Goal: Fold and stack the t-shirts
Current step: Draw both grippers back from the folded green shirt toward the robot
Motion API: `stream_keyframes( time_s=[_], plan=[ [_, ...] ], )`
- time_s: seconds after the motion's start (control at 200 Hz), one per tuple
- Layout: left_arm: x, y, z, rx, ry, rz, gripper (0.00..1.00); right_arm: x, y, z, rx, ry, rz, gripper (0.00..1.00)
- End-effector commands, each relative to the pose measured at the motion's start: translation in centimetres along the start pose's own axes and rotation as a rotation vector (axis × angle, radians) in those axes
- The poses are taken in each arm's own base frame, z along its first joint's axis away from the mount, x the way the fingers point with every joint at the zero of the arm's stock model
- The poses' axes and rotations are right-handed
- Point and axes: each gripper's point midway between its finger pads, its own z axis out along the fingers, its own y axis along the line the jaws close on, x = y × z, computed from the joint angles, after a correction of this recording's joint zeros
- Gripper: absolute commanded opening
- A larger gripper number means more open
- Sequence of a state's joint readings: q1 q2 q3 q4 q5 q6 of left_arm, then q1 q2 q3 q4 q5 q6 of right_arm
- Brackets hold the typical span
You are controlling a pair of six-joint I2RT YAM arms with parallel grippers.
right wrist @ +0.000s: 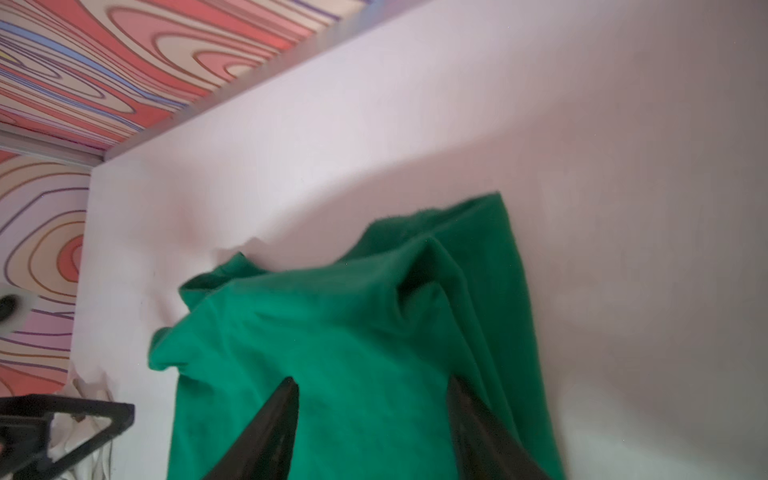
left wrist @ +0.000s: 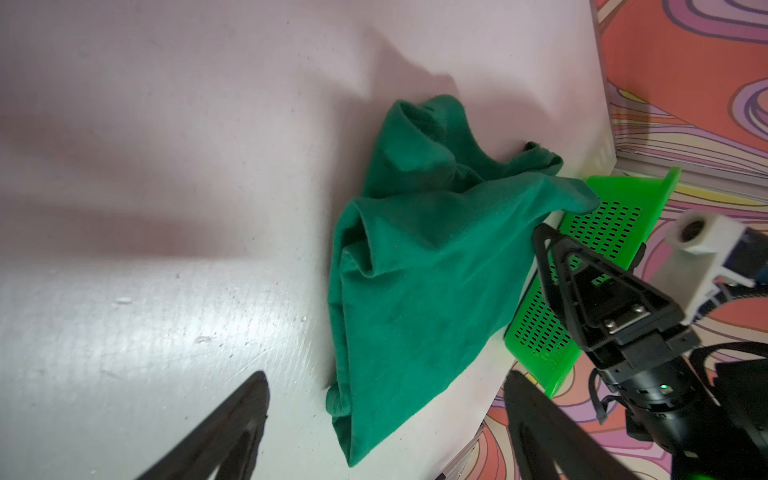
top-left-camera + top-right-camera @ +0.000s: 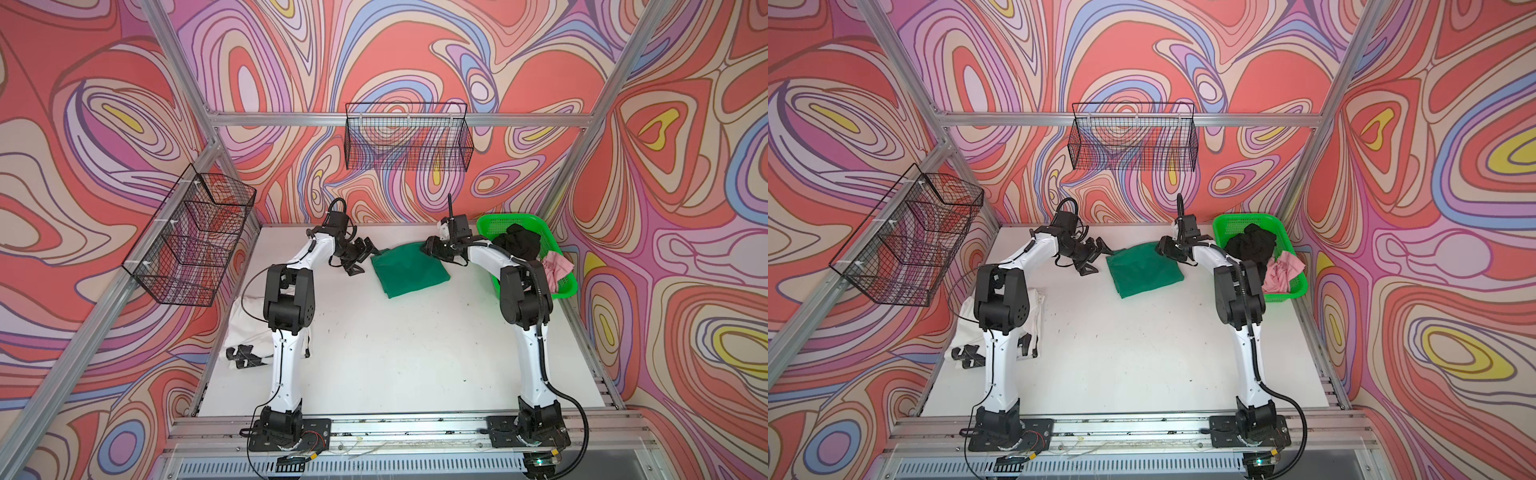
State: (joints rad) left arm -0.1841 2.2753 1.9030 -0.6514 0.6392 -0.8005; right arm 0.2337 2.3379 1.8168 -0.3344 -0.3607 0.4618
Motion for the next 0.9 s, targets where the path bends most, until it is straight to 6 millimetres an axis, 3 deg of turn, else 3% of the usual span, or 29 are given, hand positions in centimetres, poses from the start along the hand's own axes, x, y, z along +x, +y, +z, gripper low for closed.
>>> stream_keyframes(
  time_s=[0.0,0.195,0.305,0.496,0.586,0.656,0.781,0.891],
  plan=[
    [0.1,-0.1,-0.4,0.025,-0.017,-0.005,0.90,3.1,-0.9,1.1,0.060,0.036,0.040,0.60],
    [2.9,1.8,-0.7,0.039,0.010,-0.082,0.89,8.2,-2.4,-0.3,0.076,0.097,0.162,0.60],
    [5.0,2.9,-1.6,0.024,0.020,-0.098,0.89,12.5,-2.8,-1.8,0.054,0.157,0.226,0.59],
    [9.0,4.7,-3.3,0.024,0.035,-0.102,0.89,20.1,-2.5,-5.7,0.026,0.271,0.252,0.59],
    [11.2,5.5,-3.6,0.016,0.066,-0.094,0.89,22.6,-2.8,-7.9,0.022,0.305,0.267,0.59],
    [12.6,5.7,-3.9,0.019,0.081,-0.073,0.89,22.8,-2.3,-9.6,0.019,0.302,0.253,0.59],
    [13.5,5.6,-4.8,-0.016,0.090,-0.006,0.89,18.6,-0.1,-13.7,-0.003,0.188,0.198,0.59],
    [13.3,5.0,-5.4,-0.022,0.084,0.029,0.89,15.7,0.0,-16.3,0.033,0.098,0.179,0.59]
  ],
)
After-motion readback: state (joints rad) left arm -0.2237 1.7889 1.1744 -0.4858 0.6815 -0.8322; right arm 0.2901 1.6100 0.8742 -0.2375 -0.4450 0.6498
